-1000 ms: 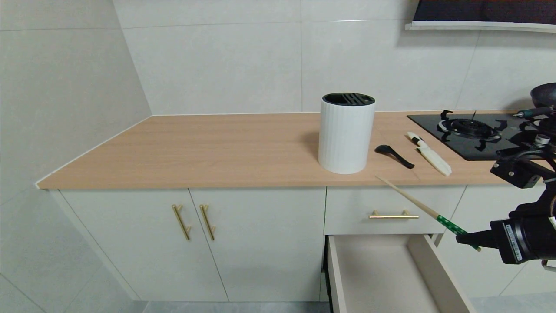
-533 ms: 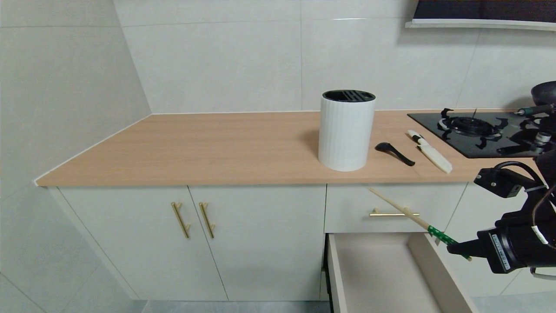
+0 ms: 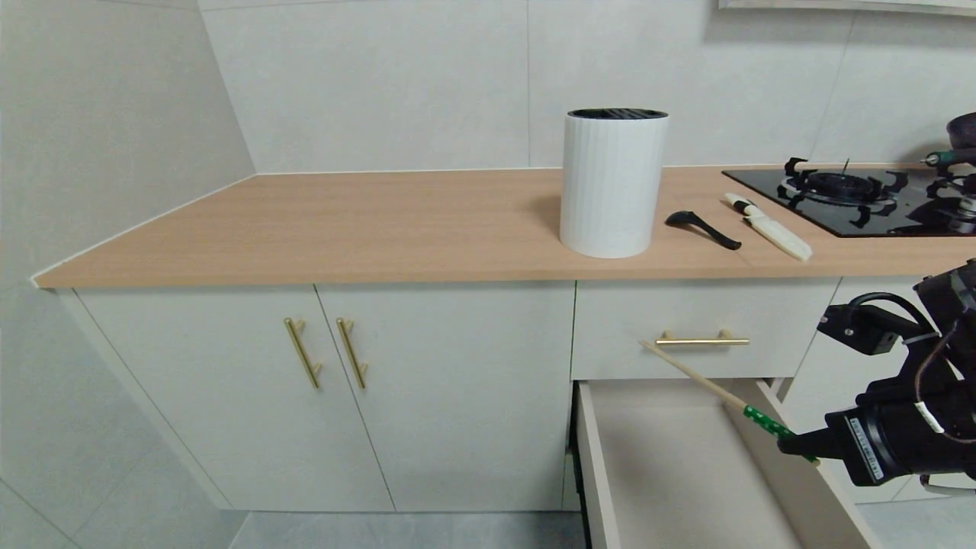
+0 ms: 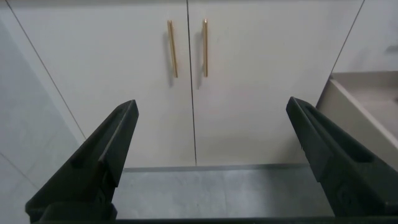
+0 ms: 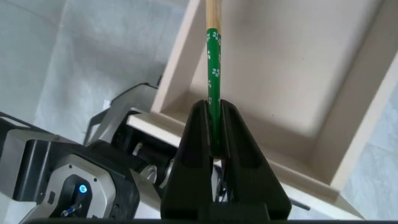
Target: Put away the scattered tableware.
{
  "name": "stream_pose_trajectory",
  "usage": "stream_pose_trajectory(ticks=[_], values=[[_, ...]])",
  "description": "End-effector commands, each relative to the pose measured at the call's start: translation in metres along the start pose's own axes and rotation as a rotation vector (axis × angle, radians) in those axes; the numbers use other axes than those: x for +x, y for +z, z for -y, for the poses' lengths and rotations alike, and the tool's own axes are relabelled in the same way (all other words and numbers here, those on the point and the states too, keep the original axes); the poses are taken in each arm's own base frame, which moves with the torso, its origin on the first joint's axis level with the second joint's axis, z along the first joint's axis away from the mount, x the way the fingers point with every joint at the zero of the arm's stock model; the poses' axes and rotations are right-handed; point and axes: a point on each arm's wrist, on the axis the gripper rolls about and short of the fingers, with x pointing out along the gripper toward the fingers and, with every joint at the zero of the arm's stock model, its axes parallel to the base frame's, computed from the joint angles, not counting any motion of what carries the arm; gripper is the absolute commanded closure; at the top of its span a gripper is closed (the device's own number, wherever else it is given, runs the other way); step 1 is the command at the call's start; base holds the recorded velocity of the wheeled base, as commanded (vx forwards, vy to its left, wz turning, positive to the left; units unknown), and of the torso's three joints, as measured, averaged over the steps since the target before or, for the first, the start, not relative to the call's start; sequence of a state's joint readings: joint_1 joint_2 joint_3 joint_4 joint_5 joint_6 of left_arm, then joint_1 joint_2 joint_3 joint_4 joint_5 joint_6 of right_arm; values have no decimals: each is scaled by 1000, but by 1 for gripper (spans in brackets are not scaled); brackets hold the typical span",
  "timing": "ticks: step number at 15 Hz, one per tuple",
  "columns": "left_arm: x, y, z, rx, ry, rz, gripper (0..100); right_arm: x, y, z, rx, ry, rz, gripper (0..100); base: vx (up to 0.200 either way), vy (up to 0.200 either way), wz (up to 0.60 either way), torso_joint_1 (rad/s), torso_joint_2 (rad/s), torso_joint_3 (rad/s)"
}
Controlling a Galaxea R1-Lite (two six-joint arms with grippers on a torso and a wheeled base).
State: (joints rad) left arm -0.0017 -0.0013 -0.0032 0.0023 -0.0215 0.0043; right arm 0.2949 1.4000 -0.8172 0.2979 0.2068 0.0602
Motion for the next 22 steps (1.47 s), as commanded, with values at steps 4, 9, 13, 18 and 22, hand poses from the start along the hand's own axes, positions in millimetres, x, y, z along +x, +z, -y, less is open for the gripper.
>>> stream_pose_trajectory(ticks=[4, 9, 13, 18, 22], values=[[0, 0, 0, 0, 0, -2, 0, 9, 0, 1, 4, -1, -30, 100, 0, 0, 0, -150, 460, 311], [0, 0, 0, 0, 0, -2, 0, 14, 0, 2, 6, 0, -47, 100, 0, 0, 0, -92, 419, 309], [0, 0, 0, 0, 0, -2, 0, 18, 0, 3, 10, -1, -64, 100, 0, 0, 0, -16, 60, 38], [0, 0, 0, 0, 0, -2, 0, 61, 3, 10, 19, -9, -117, 100, 0, 0, 0, 0, 0, 0], [0, 0, 0, 0, 0, -2, 0, 118, 5, 21, 120, -26, -167, 100, 0, 0, 0, 0, 0, 0]])
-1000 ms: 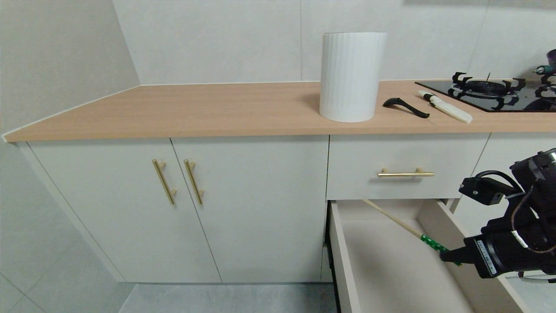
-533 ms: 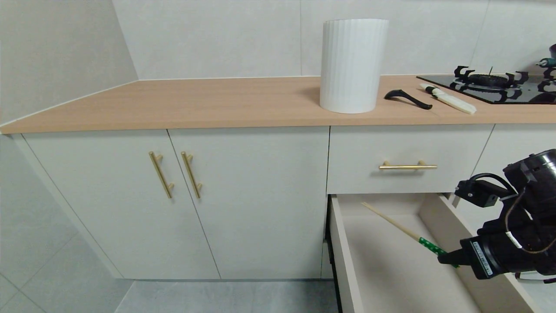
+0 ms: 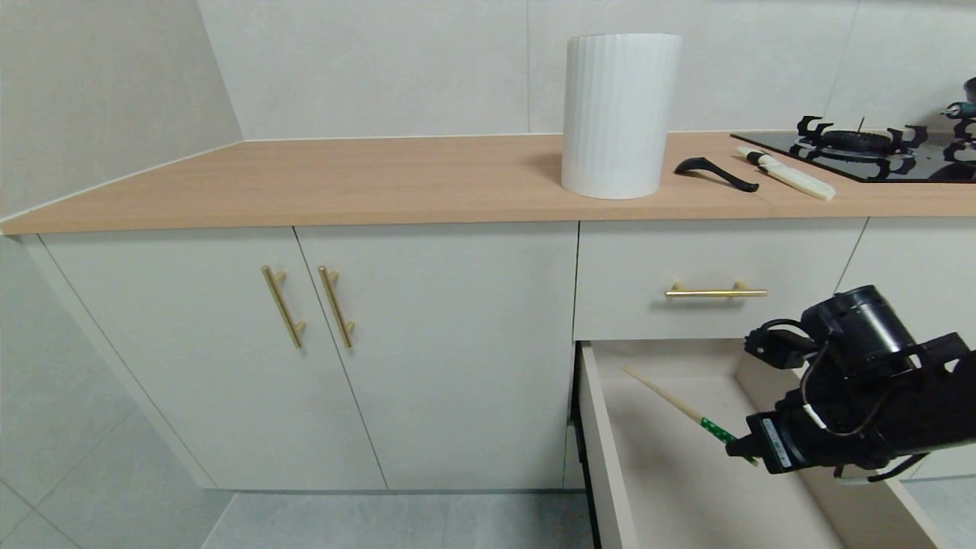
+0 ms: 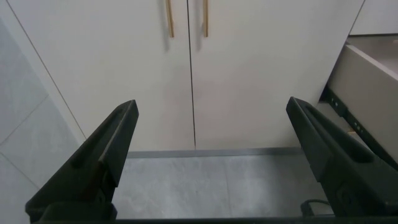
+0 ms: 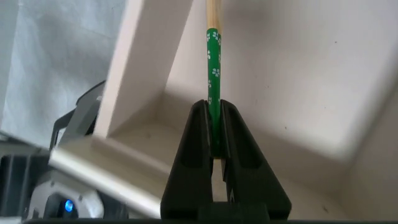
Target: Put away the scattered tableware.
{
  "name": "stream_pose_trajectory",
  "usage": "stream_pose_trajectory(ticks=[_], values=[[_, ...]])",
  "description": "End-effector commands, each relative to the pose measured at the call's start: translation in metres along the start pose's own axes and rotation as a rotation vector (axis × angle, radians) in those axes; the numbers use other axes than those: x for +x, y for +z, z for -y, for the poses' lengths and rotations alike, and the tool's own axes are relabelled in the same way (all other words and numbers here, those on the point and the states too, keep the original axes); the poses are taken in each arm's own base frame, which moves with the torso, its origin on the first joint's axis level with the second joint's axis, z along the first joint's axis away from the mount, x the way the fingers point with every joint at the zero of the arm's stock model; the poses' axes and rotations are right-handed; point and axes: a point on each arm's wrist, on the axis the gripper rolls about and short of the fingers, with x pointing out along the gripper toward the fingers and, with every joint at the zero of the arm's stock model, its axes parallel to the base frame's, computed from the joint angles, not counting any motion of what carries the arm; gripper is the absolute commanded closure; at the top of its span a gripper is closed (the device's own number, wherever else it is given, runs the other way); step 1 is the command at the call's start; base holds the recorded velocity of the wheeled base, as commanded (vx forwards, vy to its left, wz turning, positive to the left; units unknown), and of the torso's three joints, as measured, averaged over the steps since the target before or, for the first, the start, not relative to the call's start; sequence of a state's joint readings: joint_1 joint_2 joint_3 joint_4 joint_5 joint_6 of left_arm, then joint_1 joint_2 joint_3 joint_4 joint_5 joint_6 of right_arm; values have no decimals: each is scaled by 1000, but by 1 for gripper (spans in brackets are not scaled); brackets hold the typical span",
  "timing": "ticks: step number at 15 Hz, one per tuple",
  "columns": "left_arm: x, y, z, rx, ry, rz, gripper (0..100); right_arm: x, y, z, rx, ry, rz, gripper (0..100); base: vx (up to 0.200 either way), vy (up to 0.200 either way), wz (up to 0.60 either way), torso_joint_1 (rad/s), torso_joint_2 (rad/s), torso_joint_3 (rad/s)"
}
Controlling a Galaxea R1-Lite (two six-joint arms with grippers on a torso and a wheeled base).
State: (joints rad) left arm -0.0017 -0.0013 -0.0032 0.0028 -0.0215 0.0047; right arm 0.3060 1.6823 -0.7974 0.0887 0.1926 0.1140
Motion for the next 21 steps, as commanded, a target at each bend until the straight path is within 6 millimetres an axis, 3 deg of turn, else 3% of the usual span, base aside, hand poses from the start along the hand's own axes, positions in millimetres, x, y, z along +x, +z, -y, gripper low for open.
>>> stream_pose_trajectory(ticks=[1, 6, 9, 15, 21], values=[[0, 0, 0, 0, 0, -2, 0, 51, 2, 9, 95, -12, -60, 100, 0, 0, 0, 0, 0, 0], [0, 0, 0, 0, 0, -2, 0, 119, -2, 20, 189, -90, -81, 100, 0, 0, 0, 0, 0, 0], [0, 0, 0, 0, 0, -2, 0, 140, -10, 21, 196, -132, -108, 100, 0, 0, 0, 0, 0, 0], [0, 0, 0, 0, 0, -2, 0, 158, -17, 21, 182, -203, -138, 100, 0, 0, 0, 0, 0, 0], [0, 0, 0, 0, 0, -2, 0, 158, -14, 21, 182, -206, -128, 100, 0, 0, 0, 0, 0, 0]])
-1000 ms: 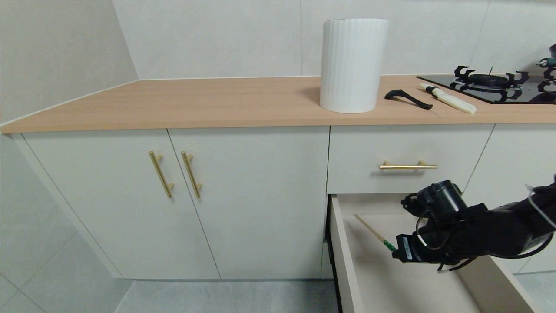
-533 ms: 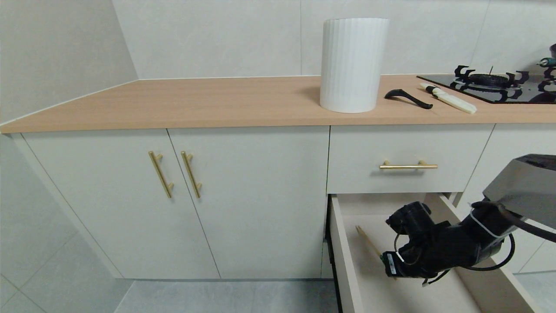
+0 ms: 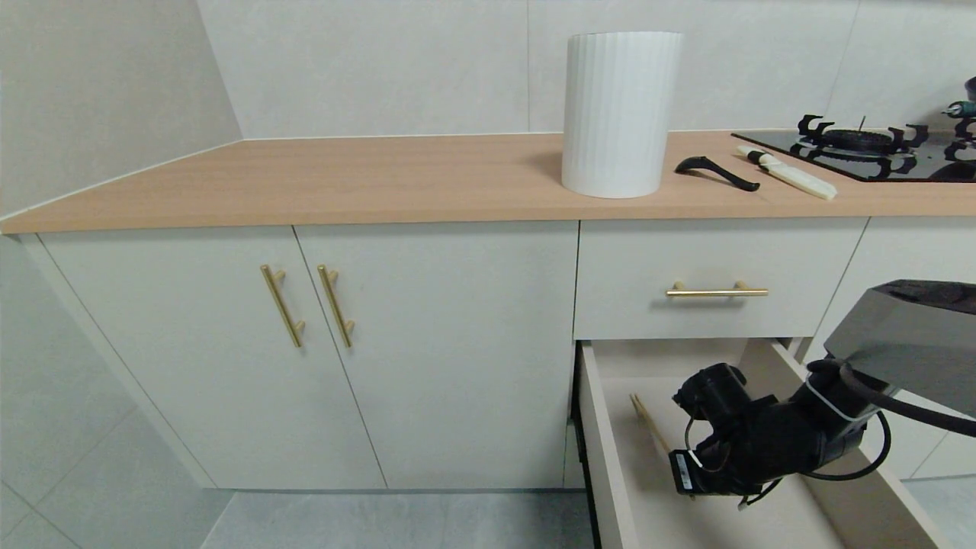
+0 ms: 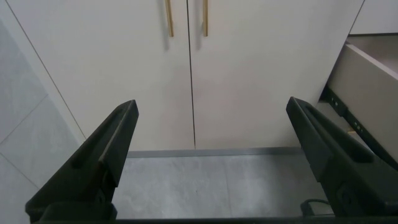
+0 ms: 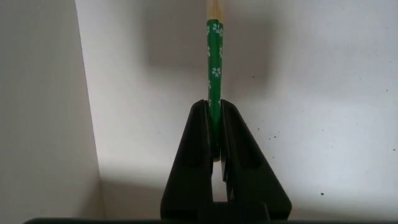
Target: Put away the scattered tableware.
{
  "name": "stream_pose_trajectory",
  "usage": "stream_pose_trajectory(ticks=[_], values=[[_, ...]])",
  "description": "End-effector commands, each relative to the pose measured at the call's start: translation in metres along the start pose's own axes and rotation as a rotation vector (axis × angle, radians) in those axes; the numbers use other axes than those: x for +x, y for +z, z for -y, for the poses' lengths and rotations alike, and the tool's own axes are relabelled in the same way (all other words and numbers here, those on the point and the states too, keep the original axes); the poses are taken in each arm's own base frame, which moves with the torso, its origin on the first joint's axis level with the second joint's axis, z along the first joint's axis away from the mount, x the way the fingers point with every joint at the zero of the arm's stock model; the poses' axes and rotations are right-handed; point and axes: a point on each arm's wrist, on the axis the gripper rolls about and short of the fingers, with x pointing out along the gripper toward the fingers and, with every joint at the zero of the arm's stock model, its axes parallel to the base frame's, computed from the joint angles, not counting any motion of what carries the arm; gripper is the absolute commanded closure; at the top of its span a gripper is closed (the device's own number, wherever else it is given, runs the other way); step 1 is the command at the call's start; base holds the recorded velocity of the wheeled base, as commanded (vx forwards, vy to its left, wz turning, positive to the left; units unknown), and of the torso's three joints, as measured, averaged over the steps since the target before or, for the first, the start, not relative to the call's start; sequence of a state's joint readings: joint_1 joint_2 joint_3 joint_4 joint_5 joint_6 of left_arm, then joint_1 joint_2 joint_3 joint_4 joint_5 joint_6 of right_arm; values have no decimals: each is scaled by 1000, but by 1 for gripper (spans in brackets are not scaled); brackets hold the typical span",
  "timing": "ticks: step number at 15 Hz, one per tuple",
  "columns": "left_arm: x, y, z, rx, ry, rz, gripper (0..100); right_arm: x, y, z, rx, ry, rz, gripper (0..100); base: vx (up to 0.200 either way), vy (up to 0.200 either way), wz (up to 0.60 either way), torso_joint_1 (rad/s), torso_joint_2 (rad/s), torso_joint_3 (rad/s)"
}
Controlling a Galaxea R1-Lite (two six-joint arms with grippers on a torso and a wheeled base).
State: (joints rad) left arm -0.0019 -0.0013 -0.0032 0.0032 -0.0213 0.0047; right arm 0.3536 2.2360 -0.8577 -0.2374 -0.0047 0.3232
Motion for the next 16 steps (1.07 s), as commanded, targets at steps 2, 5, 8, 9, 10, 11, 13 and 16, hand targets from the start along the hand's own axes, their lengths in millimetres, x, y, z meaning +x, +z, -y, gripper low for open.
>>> stream_pose_trajectory(ticks=[2, 5, 8, 9, 10, 11, 13, 16], values=[[0, 0, 0, 0, 0, -1, 0, 0, 0, 0, 0, 1, 1, 0, 0, 0, 0, 0, 0, 0], [0, 0, 0, 0, 0, -1, 0, 0, 0, 0, 0, 1, 2, 0, 0, 0, 0, 0, 0, 0], [0, 0, 0, 0, 0, -1, 0, -16, 6, -2, 0, 12, 44, 0, 0, 0, 0, 0, 0, 0], [0, 0, 0, 0, 0, -1, 0, -34, 11, -3, 8, 28, 89, 0, 0, 0, 0, 0, 0, 0], [0, 0, 0, 0, 0, -1, 0, -53, 15, -4, 17, 41, 128, 0, 0, 0, 0, 0, 0, 0], [0, 0, 0, 0, 0, -1, 0, -72, 17, -2, 21, 44, 145, 0, 0, 0, 0, 0, 0, 0], [0, 0, 0, 0, 0, -1, 0, -117, 20, 2, 31, 52, 191, 0, 0, 0, 0, 0, 0, 0], [0, 0, 0, 0, 0, -1, 0, -180, 15, 5, 15, 90, 328, 0, 0, 0, 0, 0, 0, 0]])
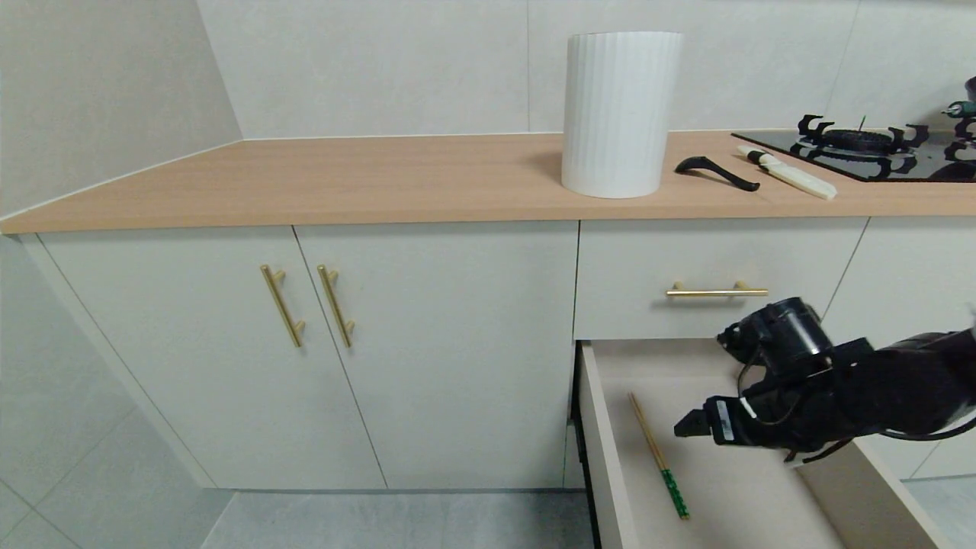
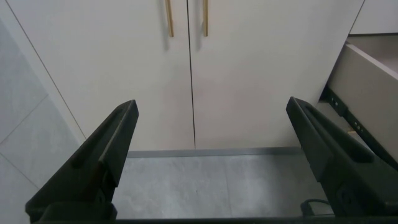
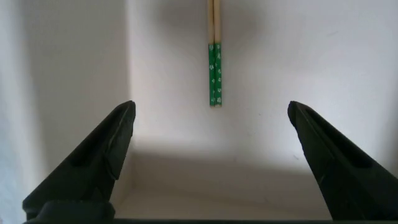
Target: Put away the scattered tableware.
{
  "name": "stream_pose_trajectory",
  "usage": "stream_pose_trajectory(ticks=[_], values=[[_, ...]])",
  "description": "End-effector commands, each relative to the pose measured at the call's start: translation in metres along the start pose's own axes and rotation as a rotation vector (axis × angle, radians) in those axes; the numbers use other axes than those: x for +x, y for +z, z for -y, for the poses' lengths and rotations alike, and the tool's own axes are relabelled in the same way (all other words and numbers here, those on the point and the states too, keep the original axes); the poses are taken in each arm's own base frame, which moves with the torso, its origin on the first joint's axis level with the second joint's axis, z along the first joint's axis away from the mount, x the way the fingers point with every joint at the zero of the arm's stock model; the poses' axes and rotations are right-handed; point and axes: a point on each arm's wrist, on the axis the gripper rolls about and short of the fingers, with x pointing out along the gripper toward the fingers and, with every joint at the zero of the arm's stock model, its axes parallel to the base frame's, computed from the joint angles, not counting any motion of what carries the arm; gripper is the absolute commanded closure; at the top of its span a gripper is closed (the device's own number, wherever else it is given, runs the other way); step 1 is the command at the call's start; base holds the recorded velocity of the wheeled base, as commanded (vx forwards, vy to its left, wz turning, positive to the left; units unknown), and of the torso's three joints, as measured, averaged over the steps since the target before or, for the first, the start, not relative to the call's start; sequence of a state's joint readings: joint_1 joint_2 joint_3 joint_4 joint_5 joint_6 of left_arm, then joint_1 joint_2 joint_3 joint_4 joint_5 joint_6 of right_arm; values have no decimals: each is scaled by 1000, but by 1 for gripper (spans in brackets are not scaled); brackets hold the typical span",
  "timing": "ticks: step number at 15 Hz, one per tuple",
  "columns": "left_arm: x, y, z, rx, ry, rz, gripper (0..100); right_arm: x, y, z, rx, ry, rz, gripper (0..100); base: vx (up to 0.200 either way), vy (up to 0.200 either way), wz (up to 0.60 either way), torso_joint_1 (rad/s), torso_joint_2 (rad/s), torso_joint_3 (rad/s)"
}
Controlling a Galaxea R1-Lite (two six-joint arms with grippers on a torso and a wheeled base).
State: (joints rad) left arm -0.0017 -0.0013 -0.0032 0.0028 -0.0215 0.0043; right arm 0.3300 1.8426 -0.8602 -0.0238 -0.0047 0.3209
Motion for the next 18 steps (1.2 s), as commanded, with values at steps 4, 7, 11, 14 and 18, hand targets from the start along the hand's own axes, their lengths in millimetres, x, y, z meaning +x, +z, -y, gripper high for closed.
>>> stream_pose_trajectory(ticks=[4, 7, 11, 14, 18], values=[[0, 0, 0, 0, 0, -2, 0, -112, 6, 1, -33, 81, 288, 0, 0, 0, 0, 0, 0, 0], [0, 0, 0, 0, 0, -2, 0, -135, 4, 2, -35, 105, 359, 0, 0, 0, 0, 0, 0, 0], [0, 0, 0, 0, 0, -2, 0, -150, 1, 7, -74, 98, 414, 0, 0, 0, 0, 0, 0, 0], [0, 0, 0, 0, 0, -2, 0, -152, -1, 7, -76, 95, 419, 0, 0, 0, 0, 0, 0, 0], [0, 0, 0, 0, 0, -2, 0, -156, -3, 8, -100, 94, 434, 0, 0, 0, 0, 15, -82, -58]])
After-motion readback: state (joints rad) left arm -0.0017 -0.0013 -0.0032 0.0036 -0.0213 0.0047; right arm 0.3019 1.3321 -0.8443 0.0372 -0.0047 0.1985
